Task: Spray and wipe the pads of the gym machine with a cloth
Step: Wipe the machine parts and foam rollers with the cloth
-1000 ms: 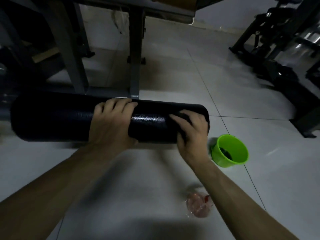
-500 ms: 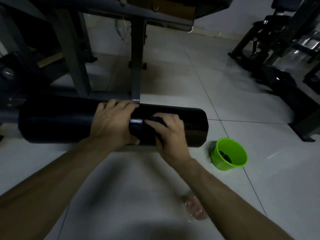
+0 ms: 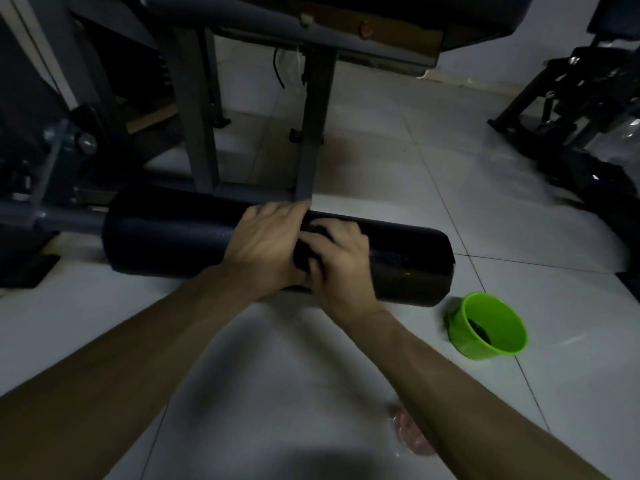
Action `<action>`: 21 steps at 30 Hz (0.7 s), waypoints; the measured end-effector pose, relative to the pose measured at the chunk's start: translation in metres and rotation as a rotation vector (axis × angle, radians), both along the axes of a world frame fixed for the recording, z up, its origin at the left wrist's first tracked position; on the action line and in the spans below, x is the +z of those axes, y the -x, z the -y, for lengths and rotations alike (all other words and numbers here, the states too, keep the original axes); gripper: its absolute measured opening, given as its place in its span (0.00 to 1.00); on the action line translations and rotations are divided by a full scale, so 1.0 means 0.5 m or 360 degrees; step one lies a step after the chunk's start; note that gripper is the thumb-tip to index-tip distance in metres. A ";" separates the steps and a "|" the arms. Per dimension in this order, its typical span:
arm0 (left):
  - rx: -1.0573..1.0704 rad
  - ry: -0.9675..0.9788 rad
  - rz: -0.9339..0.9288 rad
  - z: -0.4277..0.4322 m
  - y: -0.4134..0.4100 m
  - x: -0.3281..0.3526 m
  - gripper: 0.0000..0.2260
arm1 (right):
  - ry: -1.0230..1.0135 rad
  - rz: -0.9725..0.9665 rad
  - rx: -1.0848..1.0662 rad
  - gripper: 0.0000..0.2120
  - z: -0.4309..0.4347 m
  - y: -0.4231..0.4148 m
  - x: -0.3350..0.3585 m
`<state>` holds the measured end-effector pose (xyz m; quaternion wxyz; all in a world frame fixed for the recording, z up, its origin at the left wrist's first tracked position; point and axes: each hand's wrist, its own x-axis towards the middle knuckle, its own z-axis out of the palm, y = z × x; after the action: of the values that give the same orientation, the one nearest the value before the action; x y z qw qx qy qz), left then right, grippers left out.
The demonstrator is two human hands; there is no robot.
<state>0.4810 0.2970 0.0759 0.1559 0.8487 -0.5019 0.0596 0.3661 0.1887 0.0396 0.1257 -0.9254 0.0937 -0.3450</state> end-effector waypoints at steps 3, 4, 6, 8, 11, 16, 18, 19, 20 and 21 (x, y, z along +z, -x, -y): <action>0.0019 0.0139 0.0033 -0.057 -0.023 -0.016 0.57 | 0.0155 -0.0115 0.0124 0.21 0.026 0.023 0.012; 0.0077 0.0156 0.0079 -0.079 -0.035 -0.019 0.57 | 0.0179 -0.0127 0.0101 0.22 0.052 0.052 0.013; 0.0205 0.0244 0.0135 -0.132 -0.063 -0.025 0.56 | 0.0143 -0.0091 -0.0073 0.24 0.108 0.117 0.013; 0.0391 0.0424 0.0074 -0.189 -0.089 -0.035 0.56 | 0.0066 -0.0019 -0.0262 0.24 0.143 0.161 0.013; 0.0716 0.0626 -0.0150 -0.254 -0.109 -0.051 0.59 | 0.0004 0.0046 -0.0382 0.23 0.111 0.139 0.005; 0.0826 0.1036 -0.0700 -0.314 -0.143 -0.107 0.56 | 0.0071 -0.0013 0.0022 0.22 -0.041 -0.058 0.014; 0.0824 0.1131 -0.0856 -0.324 -0.156 -0.123 0.53 | 0.0098 -0.0073 0.0187 0.21 -0.120 -0.147 0.024; 0.0825 0.1154 -0.0891 -0.329 -0.162 -0.130 0.52 | 0.0120 -0.0111 0.0262 0.19 -0.164 -0.191 0.029; 0.0822 0.1164 -0.0919 -0.331 -0.165 -0.133 0.50 | 0.0133 -0.0173 0.0318 0.19 -0.203 -0.226 0.035; 0.0811 0.1191 -0.0943 -0.332 -0.166 -0.132 0.48 | 0.0151 -0.0226 0.0370 0.20 -0.229 -0.249 0.039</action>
<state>0.5640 0.4630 0.0099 0.5631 0.8105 -0.1590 0.0283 0.4908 0.3032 0.0590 0.1138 -0.9570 -0.0219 -0.2658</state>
